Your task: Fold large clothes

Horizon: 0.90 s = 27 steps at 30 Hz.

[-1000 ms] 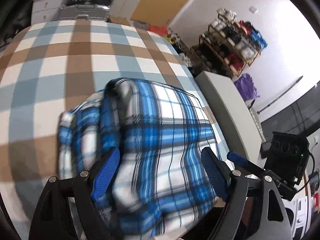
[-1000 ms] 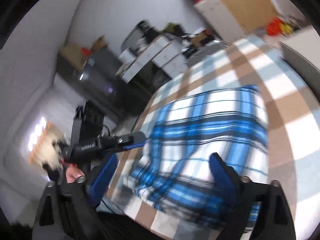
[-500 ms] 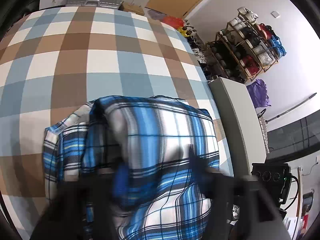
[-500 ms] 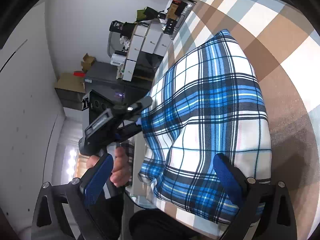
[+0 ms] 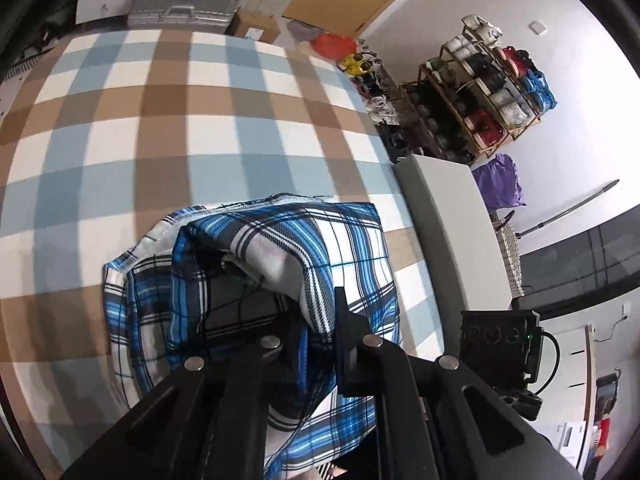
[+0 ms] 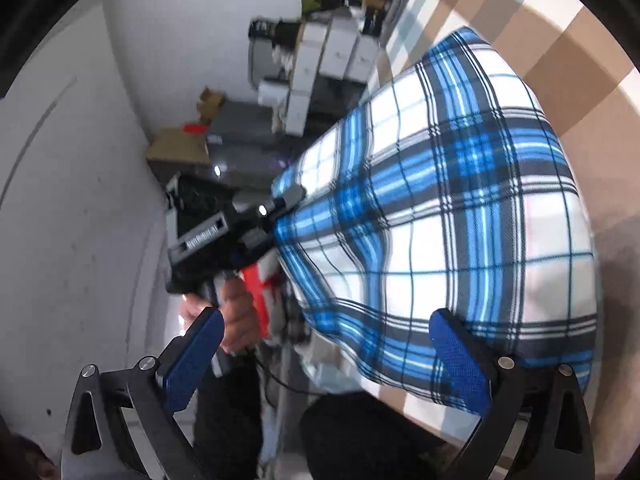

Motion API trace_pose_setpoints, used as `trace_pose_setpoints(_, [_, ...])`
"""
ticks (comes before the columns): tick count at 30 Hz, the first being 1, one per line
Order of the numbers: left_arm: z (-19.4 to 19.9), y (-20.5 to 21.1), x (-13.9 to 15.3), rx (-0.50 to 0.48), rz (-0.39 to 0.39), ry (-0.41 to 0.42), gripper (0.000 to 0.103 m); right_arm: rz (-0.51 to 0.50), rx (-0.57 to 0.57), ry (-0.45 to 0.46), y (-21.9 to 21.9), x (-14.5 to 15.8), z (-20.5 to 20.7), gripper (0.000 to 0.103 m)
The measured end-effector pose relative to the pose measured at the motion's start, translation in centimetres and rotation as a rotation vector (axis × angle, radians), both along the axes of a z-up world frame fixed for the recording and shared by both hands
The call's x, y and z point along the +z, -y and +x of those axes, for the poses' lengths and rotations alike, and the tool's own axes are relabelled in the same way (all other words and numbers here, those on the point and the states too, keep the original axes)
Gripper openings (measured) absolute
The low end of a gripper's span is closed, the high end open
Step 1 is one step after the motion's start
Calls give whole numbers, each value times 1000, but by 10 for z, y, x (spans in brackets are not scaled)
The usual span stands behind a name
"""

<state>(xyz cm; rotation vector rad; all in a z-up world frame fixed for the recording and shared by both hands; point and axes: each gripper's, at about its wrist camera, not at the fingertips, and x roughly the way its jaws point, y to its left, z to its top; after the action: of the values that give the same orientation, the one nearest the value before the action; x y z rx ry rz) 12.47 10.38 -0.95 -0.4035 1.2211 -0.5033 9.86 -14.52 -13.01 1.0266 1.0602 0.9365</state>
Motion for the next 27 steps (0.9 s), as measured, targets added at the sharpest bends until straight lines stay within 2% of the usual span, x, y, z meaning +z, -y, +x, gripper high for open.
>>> trace_pose_setpoints(3, [0, -23, -24, 36, -21, -55, 5, -64, 60, -30, -17, -11, 2, 103])
trace_pose_setpoints(6, [-7, -45, -52, 61, -35, -94, 5, -135, 106, -19, -32, -16, 4, 103])
trace_pose_setpoints(9, [-11, -60, -78, 83, -73, -103, 5, -220, 148, 22, -45, -13, 4, 103])
trace_pose_setpoints(12, [-12, -66, -88, 92, -119, -83, 8, -259, 152, 32, -49, -12, 5, 103])
trace_pose_setpoints(15, [-14, -64, -81, 90, -102, -71, 10, -257, 145, 30, -49, -11, 6, 103])
trace_pose_setpoints(19, [-31, -65, -45, 101, -7, -8, 14, -240, 135, 30, -48, -11, 11, 103])
trace_pose_setpoints(21, [-48, -60, -23, 79, -1, 57, 22, -237, 129, 26, -48, -13, 12, 103])
trace_pose_setpoints(23, [-66, -56, -13, 48, -45, 102, 58, -235, 123, 21, -50, -15, 11, 103])
trace_pose_setpoints(24, [-74, -52, -10, 43, -64, 128, 66, -234, 120, 17, -50, -16, 11, 103])
trace_pose_setpoints(25, [-82, -47, -11, 36, -69, 149, 71, -234, 119, 15, -48, -18, 10, 103])
trace_pose_setpoints(27, [-91, -36, -26, 24, -22, 157, 71, -227, 115, 10, -45, -19, 9, 103])
